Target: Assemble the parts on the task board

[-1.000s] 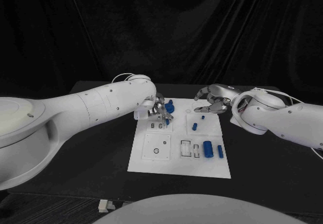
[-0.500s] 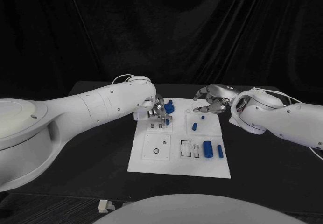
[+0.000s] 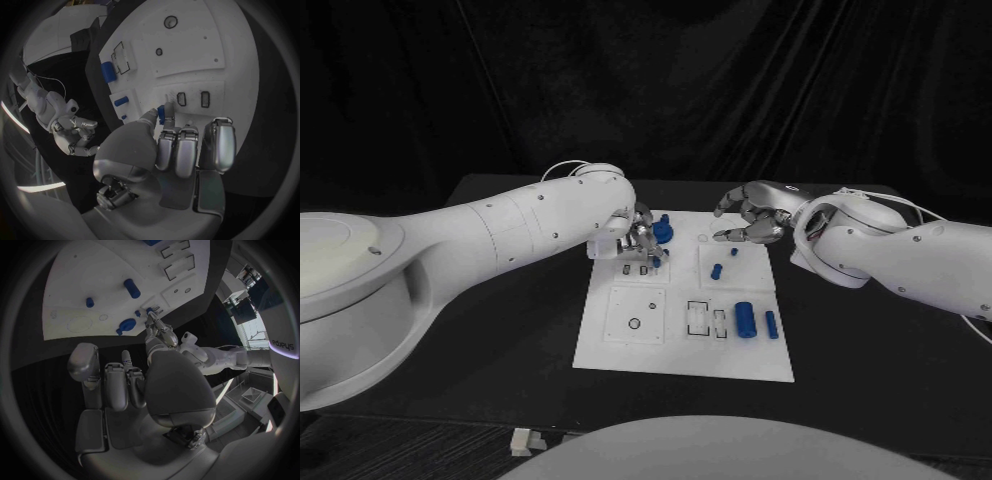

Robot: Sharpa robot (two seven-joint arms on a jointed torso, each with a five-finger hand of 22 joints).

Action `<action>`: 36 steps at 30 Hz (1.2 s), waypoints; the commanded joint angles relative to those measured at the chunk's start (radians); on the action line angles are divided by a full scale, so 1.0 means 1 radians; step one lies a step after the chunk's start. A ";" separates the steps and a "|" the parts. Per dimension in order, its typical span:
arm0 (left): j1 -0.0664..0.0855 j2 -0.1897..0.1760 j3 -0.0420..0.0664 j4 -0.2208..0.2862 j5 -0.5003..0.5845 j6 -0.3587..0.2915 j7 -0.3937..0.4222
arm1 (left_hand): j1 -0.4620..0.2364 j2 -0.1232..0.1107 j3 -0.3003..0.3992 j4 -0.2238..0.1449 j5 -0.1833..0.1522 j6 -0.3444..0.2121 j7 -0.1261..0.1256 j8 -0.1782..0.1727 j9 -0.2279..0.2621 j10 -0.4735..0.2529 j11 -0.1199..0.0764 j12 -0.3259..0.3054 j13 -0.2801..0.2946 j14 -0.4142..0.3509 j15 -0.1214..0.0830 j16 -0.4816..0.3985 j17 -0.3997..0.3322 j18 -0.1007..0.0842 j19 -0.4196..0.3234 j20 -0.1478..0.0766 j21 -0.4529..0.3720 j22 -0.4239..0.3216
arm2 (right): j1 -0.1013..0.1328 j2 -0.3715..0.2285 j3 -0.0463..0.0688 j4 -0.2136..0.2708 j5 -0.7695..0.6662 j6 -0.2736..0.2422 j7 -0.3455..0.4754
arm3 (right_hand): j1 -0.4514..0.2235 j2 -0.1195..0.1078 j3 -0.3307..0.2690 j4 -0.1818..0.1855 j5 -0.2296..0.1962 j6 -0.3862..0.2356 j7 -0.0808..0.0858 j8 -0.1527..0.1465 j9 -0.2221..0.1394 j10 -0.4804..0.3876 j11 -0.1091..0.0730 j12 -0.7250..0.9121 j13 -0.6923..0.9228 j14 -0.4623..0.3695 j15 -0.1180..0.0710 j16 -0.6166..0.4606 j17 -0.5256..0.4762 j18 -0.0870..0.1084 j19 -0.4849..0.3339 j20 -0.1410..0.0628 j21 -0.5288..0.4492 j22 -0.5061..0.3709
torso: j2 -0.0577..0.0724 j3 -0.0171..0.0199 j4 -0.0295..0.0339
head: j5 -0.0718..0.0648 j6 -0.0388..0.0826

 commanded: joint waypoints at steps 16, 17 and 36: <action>-0.003 -0.003 0.001 -0.001 0.002 0.015 0.035 | -0.076 -0.090 0.296 -0.113 0.112 0.023 0.004 -0.080 0.092 0.108 -0.001 0.003 0.263 0.104 0.001 -0.004 0.263 0.022 -0.021 0.001 -0.025 0.101 | -0.006 0.004 0.001 -0.004 0.010 0.022 -0.024 | 0.003 0.010 -0.004 -0.002 0.005 0.009 0.001 0.009 0.002 0.064 0.009 -0.006 0.227 0.053 0.005 -0.007 0.149 -0.008 -0.008 0.001 -0.008 0.129 | -0.001 -0.0018 0.0018 | 0.003 0.000; -0.003 -0.004 0.001 0.000 0.002 0.015 0.035 | -0.080 -0.092 0.306 -0.117 0.115 0.024 0.004 -0.081 0.095 0.108 -0.001 0.003 0.263 0.104 0.002 -0.004 0.263 0.022 -0.020 0.001 -0.025 0.102 | -0.006 0.005 0.001 -0.004 0.010 0.024 -0.024 | 0.003 0.010 -0.004 -0.002 0.005 0.009 0.001 0.009 0.002 0.064 0.009 -0.006 0.227 0.053 0.005 -0.007 0.149 -0.008 -0.008 0.001 -0.008 0.129 | -0.001 -0.0019 0.0022 | 0.004 0.000; -0.003 -0.050 0.001 0.054 0.002 -0.007 0.008 | -0.162 -0.139 0.482 -0.192 0.212 0.049 0.006 -0.101 0.171 0.108 -0.001 0.003 0.263 0.096 0.002 -0.006 0.252 0.022 -0.018 0.003 -0.034 0.112 | -0.014 0.003 0.001 -0.002 0.010 0.036 -0.030 | 0.008 0.019 -0.002 -0.008 0.028 0.016 0.003 0.022 0.002 0.062 0.011 -0.007 0.225 0.052 0.007 -0.010 0.146 -0.007 -0.011 0.002 -0.015 0.127 | -0.002 -0.0008 0.0024 | 0.008 0.000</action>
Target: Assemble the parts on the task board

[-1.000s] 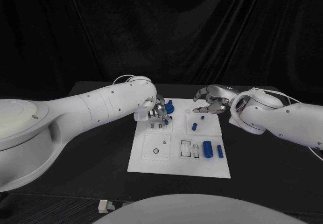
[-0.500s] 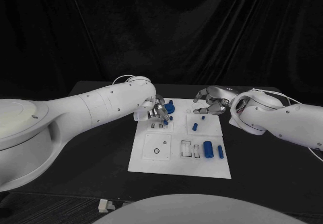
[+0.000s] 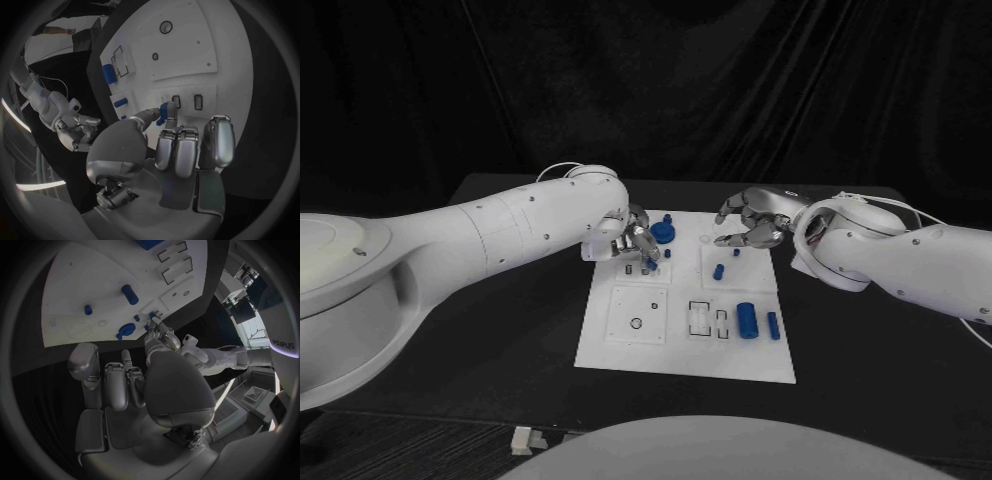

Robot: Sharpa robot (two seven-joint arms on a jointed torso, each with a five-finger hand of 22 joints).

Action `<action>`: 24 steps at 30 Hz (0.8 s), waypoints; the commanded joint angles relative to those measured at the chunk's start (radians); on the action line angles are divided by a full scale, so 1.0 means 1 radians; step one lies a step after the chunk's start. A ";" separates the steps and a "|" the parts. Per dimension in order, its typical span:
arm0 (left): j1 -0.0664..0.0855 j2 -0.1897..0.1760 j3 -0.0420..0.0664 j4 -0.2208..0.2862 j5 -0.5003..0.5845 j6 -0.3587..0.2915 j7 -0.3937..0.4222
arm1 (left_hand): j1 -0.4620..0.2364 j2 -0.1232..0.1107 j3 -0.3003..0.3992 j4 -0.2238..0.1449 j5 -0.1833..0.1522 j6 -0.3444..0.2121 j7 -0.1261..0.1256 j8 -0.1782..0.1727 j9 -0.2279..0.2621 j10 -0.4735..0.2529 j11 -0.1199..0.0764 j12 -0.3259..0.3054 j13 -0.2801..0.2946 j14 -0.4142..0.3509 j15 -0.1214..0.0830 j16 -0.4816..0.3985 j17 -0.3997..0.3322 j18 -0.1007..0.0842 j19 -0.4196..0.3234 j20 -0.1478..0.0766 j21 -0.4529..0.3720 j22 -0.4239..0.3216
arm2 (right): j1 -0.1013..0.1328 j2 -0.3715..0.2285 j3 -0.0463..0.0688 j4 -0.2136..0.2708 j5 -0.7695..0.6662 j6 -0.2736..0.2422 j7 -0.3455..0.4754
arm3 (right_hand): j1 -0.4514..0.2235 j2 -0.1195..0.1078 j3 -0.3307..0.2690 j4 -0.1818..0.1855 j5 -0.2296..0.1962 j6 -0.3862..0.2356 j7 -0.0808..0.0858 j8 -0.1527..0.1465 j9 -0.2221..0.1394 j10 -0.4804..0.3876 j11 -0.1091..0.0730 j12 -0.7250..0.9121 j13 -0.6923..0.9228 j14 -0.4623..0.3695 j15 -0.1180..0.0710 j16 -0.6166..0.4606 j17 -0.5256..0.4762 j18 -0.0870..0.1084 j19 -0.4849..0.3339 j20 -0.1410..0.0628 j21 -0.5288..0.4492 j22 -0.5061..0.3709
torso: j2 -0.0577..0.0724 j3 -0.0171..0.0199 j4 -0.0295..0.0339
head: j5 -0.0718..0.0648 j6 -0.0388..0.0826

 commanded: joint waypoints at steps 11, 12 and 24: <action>0.000 -0.055 0.001 0.099 0.002 -0.037 -0.042 | -0.024 -0.009 0.114 -0.096 0.008 0.019 -0.002 -0.007 0.013 0.108 -0.004 0.004 0.263 0.097 -0.001 -0.006 0.254 0.005 0.005 -0.003 -0.002 0.116 | -0.015 -0.004 0.001 0.001 0.000 0.013 -0.023 | -0.001 0.010 0.001 -0.006 0.006 0.011 0.001 0.009 0.002 0.063 0.007 -0.004 0.223 0.051 0.007 -0.007 0.146 -0.006 -0.008 -0.001 -0.008 0.126 | -0.004 0.0032 -0.0001 | 0.005 0.000; 0.000 -0.058 0.001 0.106 0.002 -0.041 -0.046 | -0.027 -0.010 0.117 -0.097 0.008 0.021 -0.002 -0.008 0.013 0.108 -0.005 0.004 0.263 0.097 -0.001 -0.006 0.254 0.005 0.006 -0.004 -0.002 0.116 | -0.016 -0.004 0.001 0.000 0.000 0.014 -0.023 | -0.001 0.010 0.000 -0.007 0.006 0.013 0.001 0.010 0.002 0.062 0.007 -0.005 0.222 0.051 0.007 -0.007 0.145 -0.006 -0.009 -0.001 -0.010 0.126 | -0.005 0.0037 0.0003 | 0.006 0.000; 0.000 -0.082 0.001 0.140 0.002 -0.093 -0.066 | -0.043 -0.011 0.137 -0.105 -0.008 0.032 -0.004 -0.023 0.009 0.108 -0.007 0.004 0.263 0.089 -0.004 -0.008 0.243 0.007 0.001 -0.006 -0.008 0.112 | -0.025 -0.009 0.000 0.001 0.000 0.017 -0.022 | -0.001 0.010 0.000 -0.007 0.007 0.014 0.001 0.011 0.002 0.059 0.007 -0.007 0.219 0.050 0.007 -0.010 0.143 -0.005 -0.010 -0.001 -0.015 0.125 | -0.004 0.0044 0.0018 | 0.011 0.000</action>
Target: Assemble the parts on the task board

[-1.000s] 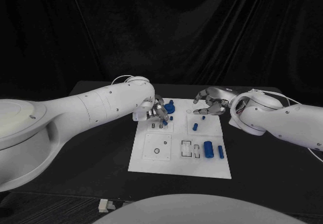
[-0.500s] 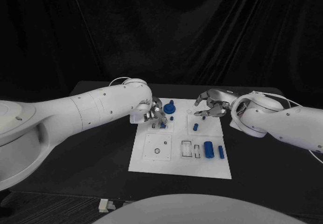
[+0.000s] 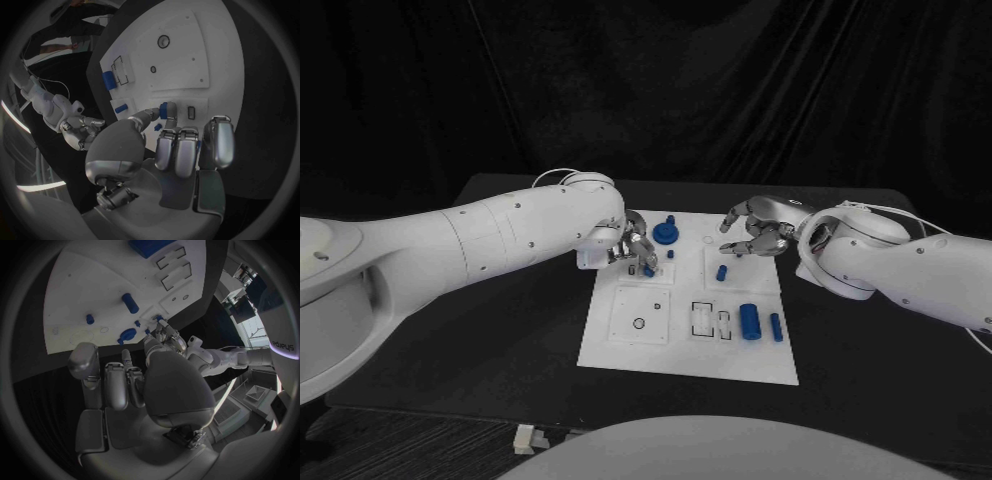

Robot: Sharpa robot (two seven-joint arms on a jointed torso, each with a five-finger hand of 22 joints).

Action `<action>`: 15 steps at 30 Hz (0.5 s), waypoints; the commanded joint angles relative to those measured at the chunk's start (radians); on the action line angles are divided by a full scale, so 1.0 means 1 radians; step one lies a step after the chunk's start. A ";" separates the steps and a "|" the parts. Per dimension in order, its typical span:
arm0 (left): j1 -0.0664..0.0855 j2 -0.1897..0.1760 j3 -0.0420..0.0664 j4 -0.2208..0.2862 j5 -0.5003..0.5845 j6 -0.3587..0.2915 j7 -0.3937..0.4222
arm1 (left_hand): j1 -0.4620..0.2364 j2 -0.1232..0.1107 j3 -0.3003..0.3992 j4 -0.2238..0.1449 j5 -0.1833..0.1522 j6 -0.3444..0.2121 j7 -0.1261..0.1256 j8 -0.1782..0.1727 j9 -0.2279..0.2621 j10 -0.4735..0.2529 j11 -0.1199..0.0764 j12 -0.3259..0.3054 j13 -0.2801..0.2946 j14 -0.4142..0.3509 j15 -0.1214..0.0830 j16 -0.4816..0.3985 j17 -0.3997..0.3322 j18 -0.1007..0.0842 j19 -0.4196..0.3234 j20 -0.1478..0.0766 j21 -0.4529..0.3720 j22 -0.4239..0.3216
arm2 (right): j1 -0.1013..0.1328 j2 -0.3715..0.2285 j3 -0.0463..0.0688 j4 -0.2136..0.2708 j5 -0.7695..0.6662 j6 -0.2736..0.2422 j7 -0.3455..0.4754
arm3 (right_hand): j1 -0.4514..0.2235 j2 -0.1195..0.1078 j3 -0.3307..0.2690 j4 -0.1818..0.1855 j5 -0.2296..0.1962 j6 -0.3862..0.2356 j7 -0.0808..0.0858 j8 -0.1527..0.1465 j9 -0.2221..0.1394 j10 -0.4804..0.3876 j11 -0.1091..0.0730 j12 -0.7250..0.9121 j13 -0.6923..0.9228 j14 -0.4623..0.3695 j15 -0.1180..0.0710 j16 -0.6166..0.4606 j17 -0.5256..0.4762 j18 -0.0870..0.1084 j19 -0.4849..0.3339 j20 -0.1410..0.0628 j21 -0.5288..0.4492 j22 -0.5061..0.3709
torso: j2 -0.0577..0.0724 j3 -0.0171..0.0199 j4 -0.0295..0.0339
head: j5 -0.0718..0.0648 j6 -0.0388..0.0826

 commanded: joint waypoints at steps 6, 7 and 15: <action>0.000 -0.008 0.001 0.014 0.002 -0.074 -0.016 | -0.010 0.003 0.091 -0.082 -0.010 0.007 0.000 -0.009 -0.001 0.108 -0.007 0.004 0.263 0.083 -0.005 -0.008 0.234 0.008 -0.006 -0.003 -0.010 0.110 | -0.006 -0.005 0.001 0.002 -0.001 0.009 -0.017 | -0.002 0.009 0.000 -0.007 0.007 0.008 0.001 0.004 0.001 0.058 0.007 -0.007 0.219 0.050 0.007 -0.007 0.143 -0.005 -0.007 0.003 -0.006 0.125 | 0.000 -0.0006 0.0022 | 0.001 0.000; 0.000 -0.010 0.001 0.017 0.002 -0.082 -0.018 | -0.010 0.003 0.091 -0.082 -0.010 0.007 0.000 -0.009 -0.001 0.108 -0.007 0.004 0.263 0.083 -0.005 -0.008 0.234 0.008 -0.006 -0.003 -0.010 0.110 | -0.006 -0.005 0.001 0.002 -0.001 0.009 -0.017 | -0.002 0.009 0.000 -0.007 0.007 0.008 0.001 0.004 0.001 0.058 0.007 -0.007 0.219 0.050 0.007 -0.007 0.143 -0.005 -0.007 0.003 -0.006 0.125 | 0.000 -0.0007 0.0032 | 0.001 0.000; -0.001 -0.033 0.001 0.056 -0.092 -0.169 0.005 | -0.023 0.002 0.101 -0.087 -0.029 0.022 -0.004 -0.019 0.001 0.108 -0.013 0.004 0.263 0.082 -0.011 -0.009 0.231 0.005 0.013 -0.008 -0.004 0.119 | -0.011 -0.006 0.001 0.001 -0.001 0.007 -0.015 | -0.002 0.009 0.000 -0.007 0.007 0.008 0.001 0.004 0.001 0.057 0.007 -0.008 0.218 0.050 0.007 -0.007 0.142 -0.005 -0.008 0.003 -0.007 0.124 | 0.001 -0.0014 0.0004 | 0.001 0.000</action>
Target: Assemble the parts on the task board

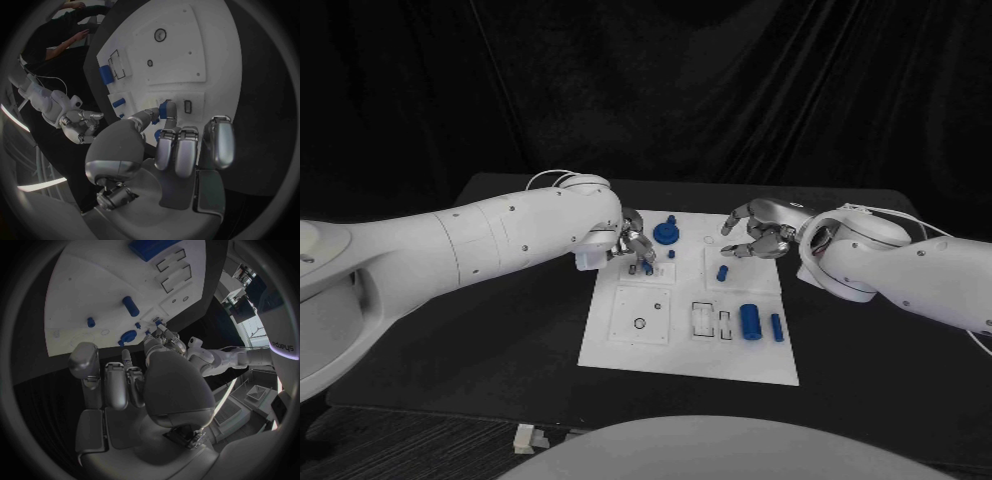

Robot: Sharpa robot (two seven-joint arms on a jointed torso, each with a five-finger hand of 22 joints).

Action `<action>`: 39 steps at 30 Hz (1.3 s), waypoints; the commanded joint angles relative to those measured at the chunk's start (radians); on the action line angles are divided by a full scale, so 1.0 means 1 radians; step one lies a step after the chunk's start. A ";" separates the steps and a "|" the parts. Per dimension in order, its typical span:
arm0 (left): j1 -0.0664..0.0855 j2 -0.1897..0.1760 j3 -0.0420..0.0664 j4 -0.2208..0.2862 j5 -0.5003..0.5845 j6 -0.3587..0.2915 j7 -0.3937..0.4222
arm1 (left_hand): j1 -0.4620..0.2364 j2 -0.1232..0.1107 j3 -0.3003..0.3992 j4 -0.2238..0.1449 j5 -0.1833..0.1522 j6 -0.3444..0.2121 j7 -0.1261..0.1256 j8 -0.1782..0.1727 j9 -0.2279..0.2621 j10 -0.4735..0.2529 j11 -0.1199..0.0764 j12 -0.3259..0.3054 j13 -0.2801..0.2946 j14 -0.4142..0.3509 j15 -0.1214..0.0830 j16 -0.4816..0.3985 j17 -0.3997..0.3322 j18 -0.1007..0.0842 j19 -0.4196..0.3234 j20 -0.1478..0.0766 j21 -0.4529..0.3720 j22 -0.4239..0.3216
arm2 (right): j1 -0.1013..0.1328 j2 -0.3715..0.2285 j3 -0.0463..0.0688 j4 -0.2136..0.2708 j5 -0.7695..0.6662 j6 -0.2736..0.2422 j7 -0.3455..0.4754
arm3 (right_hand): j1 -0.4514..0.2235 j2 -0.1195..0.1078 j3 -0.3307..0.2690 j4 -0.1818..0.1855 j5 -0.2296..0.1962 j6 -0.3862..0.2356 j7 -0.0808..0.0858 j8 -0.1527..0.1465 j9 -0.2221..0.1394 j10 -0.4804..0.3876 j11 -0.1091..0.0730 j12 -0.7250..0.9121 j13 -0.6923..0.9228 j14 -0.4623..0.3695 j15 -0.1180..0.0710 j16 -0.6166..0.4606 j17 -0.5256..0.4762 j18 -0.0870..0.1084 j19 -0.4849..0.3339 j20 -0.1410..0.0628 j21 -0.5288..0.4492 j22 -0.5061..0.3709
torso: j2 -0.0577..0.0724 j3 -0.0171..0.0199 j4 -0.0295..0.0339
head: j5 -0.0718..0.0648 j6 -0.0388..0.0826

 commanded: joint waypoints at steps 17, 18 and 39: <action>-0.004 -0.016 0.001 0.029 -0.102 -0.078 0.046 | -0.029 0.005 0.108 -0.090 -0.027 0.015 -0.005 -0.028 0.005 0.104 -0.016 0.004 0.263 0.106 -0.015 0.000 0.263 0.003 0.021 -0.009 -0.001 0.123 | -0.016 -0.001 0.001 -0.006 0.005 0.001 -0.009 | -0.001 0.009 0.000 -0.008 0.004 0.008 0.001 0.005 0.001 0.056 0.007 -0.005 0.217 0.049 0.007 -0.004 0.142 -0.005 -0.004 -0.001 -0.003 0.125 | 0.002 0.0002 -0.0066 | 0.009 0.000; -0.004 -0.016 0.001 0.027 -0.102 -0.077 0.047 | -0.029 0.005 0.108 -0.090 -0.027 0.015 -0.005 -0.028 0.005 0.104 -0.016 0.004 0.263 0.106 -0.015 0.000 0.263 0.003 0.021 -0.009 -0.001 0.123 | -0.016 0.000 0.001 -0.006 0.006 0.000 -0.009 | -0.001 0.009 0.000 -0.008 0.004 0.008 0.001 0.005 0.001 0.056 0.007 -0.005 0.217 0.049 0.007 -0.004 0.142 -0.005 -0.004 -0.001 -0.003 0.125 | 0.002 0.0002 -0.0066 | 0.009 0.000; -0.018 -0.021 0.000 0.022 -0.103 -0.060 0.051 | -0.034 0.008 0.107 -0.087 -0.030 0.020 -0.005 -0.028 0.008 0.104 -0.016 0.004 0.263 0.106 -0.016 0.000 0.263 0.004 0.019 -0.009 -0.004 0.121 | -0.019 0.004 0.001 -0.011 0.010 0.001 -0.007 | 0.000 0.009 0.000 -0.009 0.005 0.009 0.001 0.006 0.001 0.056 0.007 -0.005 0.216 0.049 0.007 -0.005 0.141 -0.004 -0.005 0.000 -0.005 0.124 | 0.002 -0.0003 -0.0062 | 0.015 0.000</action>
